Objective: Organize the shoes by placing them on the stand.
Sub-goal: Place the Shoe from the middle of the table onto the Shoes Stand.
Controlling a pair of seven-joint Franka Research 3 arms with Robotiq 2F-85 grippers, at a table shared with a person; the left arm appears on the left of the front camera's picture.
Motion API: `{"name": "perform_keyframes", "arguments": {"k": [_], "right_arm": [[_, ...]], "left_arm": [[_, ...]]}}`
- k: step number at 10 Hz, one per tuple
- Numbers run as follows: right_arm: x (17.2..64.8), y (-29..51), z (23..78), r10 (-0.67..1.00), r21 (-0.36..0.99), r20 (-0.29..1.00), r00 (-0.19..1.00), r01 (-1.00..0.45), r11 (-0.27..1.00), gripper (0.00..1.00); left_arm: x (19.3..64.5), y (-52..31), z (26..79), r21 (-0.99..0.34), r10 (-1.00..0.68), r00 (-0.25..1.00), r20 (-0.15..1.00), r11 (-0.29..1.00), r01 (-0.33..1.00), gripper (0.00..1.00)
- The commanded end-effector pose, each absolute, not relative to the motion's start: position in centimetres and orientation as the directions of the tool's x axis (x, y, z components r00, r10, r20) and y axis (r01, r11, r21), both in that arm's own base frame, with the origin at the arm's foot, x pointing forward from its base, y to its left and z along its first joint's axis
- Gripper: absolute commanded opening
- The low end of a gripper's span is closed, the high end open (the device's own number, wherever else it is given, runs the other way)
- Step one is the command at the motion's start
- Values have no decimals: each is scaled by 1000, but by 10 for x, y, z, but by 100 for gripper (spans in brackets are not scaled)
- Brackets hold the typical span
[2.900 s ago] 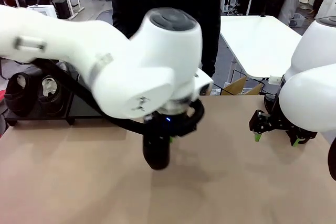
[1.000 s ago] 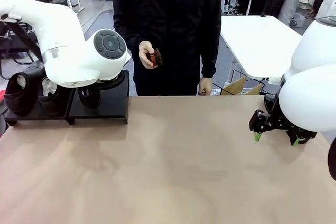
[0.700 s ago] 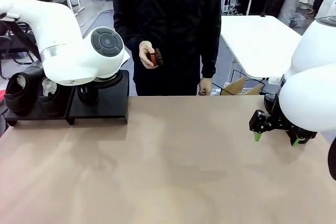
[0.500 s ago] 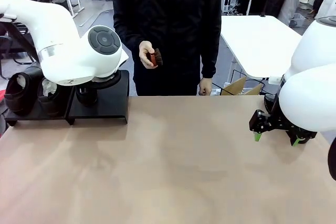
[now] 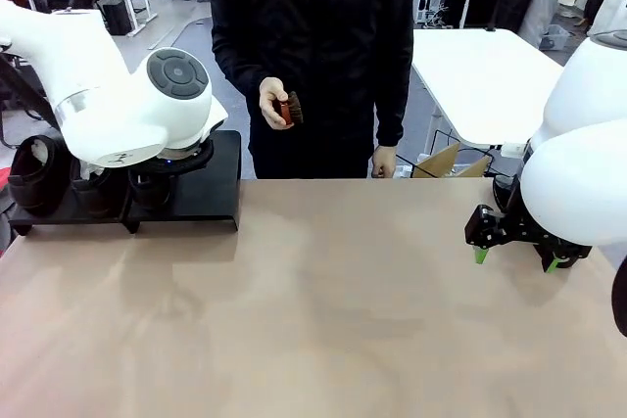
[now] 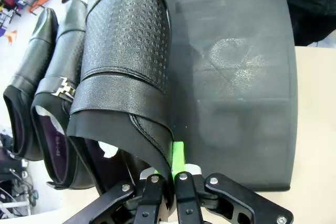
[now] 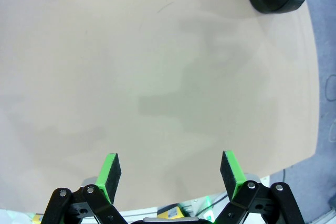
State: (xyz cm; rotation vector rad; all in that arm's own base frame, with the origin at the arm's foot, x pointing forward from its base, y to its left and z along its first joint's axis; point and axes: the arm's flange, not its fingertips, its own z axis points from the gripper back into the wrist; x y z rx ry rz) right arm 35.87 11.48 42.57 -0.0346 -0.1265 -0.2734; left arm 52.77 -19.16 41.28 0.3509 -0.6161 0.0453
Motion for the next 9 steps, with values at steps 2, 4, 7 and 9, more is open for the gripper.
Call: {"name": "perform_keyframes", "arguments": {"k": [2,4,7,9], "right_arm": [[362,116,428,-253,-14,131,959,257,966,100],[362,116,428,-253,-14,131,959,257,966,100],[362,116,428,-253,-14,131,959,257,966,100],[362,116,428,-253,-14,131,959,257,966,100]], "left_arm": [[526,-181,419,314,-86,802,591,940,-130,0],[531,-181,413,325,-100,803,587,938,-121,0],[533,-183,404,315,-105,810,576,944,-102,0],[534,-183,398,308,-88,807,584,944,-119,0]]}}
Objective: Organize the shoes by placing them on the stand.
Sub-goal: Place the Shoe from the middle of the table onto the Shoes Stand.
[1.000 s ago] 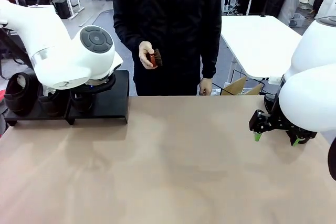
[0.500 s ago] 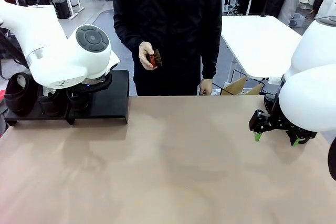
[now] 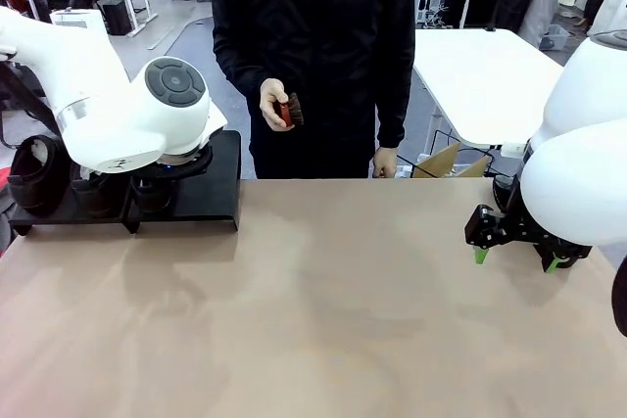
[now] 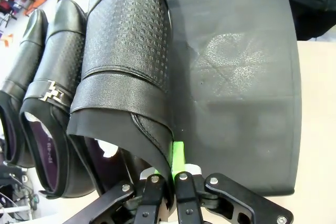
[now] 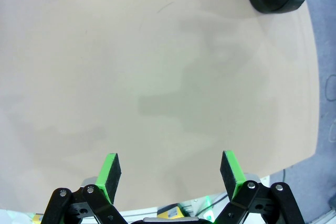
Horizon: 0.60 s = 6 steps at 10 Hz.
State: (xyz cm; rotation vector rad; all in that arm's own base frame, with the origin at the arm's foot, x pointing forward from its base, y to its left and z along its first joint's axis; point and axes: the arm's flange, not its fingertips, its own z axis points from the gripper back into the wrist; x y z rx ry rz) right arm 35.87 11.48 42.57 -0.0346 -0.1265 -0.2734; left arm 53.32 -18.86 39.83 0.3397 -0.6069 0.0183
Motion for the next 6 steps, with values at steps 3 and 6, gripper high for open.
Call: {"name": "perform_keyframes", "arguments": {"k": [3,6], "right_arm": [[362,116,428,-253,-14,131,959,257,966,100],[362,116,428,-253,-14,131,959,257,966,100]], "left_arm": [[533,-183,397,331,-100,818,567,936,-115,20],[530,-179,406,337,-82,805,587,929,-152,60]]}}
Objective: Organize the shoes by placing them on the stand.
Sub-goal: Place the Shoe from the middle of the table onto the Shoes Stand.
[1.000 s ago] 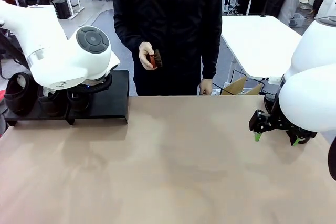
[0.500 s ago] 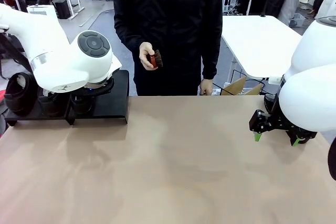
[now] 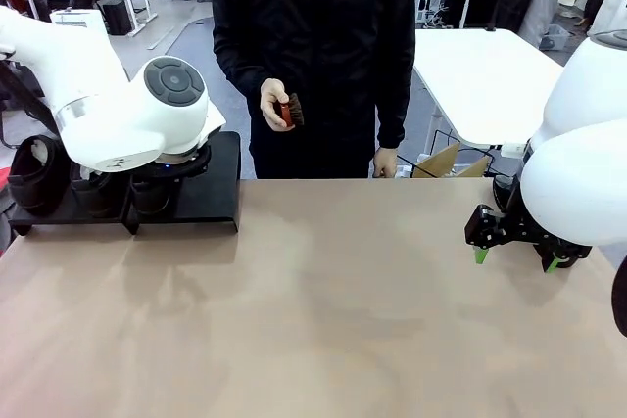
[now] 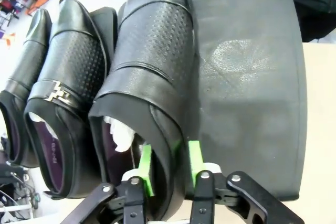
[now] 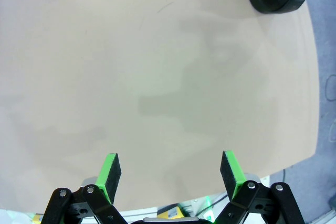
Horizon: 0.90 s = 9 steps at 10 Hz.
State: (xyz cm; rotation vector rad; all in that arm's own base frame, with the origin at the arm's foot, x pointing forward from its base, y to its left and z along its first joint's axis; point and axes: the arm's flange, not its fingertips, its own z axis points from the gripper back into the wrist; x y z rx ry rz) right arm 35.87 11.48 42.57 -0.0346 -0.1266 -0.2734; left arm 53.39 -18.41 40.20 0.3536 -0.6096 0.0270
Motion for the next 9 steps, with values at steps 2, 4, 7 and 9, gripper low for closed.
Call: {"name": "perform_keyframes", "arguments": {"k": [2,4,7,9], "right_arm": [[362,116,428,-253,-14,131,959,257,966,100],[362,116,428,-253,-14,131,959,257,966,100],[362,116,428,-253,-14,131,959,257,966,100],[362,116,428,-253,-14,131,959,257,966,100]], "left_arm": [[523,-179,417,335,-76,782,619,926,-175,60],[506,-182,440,301,-55,735,675,931,-207,60],[457,-193,479,218,-2,679,734,948,-233,60],[499,-190,468,257,-32,722,691,944,-205,60]]}}
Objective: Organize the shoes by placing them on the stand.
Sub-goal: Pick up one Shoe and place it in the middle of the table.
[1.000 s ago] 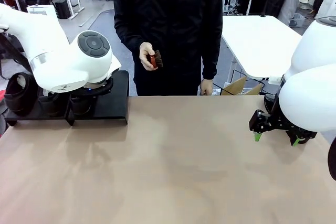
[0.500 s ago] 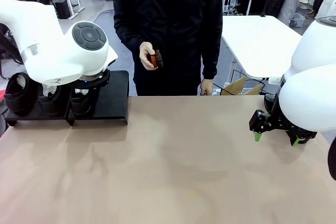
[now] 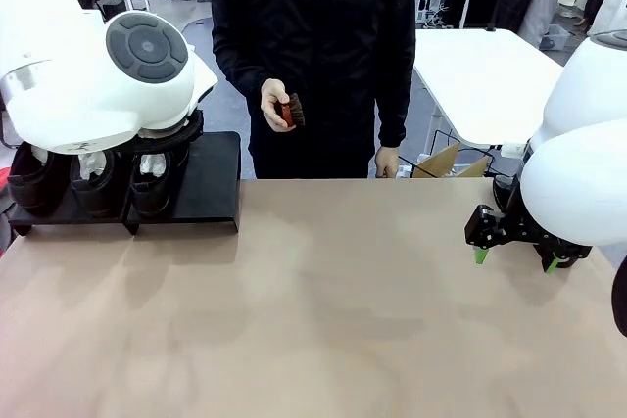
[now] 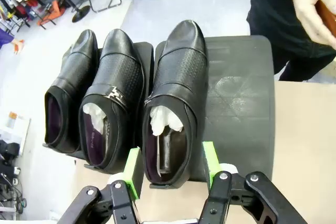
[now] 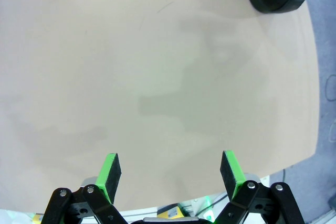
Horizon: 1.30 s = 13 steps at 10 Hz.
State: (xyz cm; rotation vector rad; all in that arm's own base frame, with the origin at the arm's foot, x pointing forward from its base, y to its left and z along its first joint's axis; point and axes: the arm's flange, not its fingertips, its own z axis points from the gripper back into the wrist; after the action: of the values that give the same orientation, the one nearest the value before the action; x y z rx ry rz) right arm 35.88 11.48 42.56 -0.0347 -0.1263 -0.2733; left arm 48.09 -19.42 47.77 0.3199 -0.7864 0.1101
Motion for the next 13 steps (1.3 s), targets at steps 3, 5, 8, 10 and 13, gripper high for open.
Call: {"name": "perform_keyframes", "arguments": {"k": [3,5,8,10,13], "right_arm": [[362,116,428,-253,-14,131,959,257,966,100],[362,116,428,-253,-14,131,959,257,966,100],[362,116,428,-253,-14,131,959,257,966,100],[362,116,428,-253,-14,131,959,257,966,100],[362,116,428,-253,-14,131,959,257,966,100]], "left_arm": [[499,-190,468,257,-32,722,691,944,-205,60],[499,-190,468,257,-32,722,691,944,-205,60],[455,-217,509,249,-14,733,680,945,-213,60],[402,-232,538,174,127,796,592,944,-281,60],[358,-251,534,46,176,908,381,977,-209,60]]}}
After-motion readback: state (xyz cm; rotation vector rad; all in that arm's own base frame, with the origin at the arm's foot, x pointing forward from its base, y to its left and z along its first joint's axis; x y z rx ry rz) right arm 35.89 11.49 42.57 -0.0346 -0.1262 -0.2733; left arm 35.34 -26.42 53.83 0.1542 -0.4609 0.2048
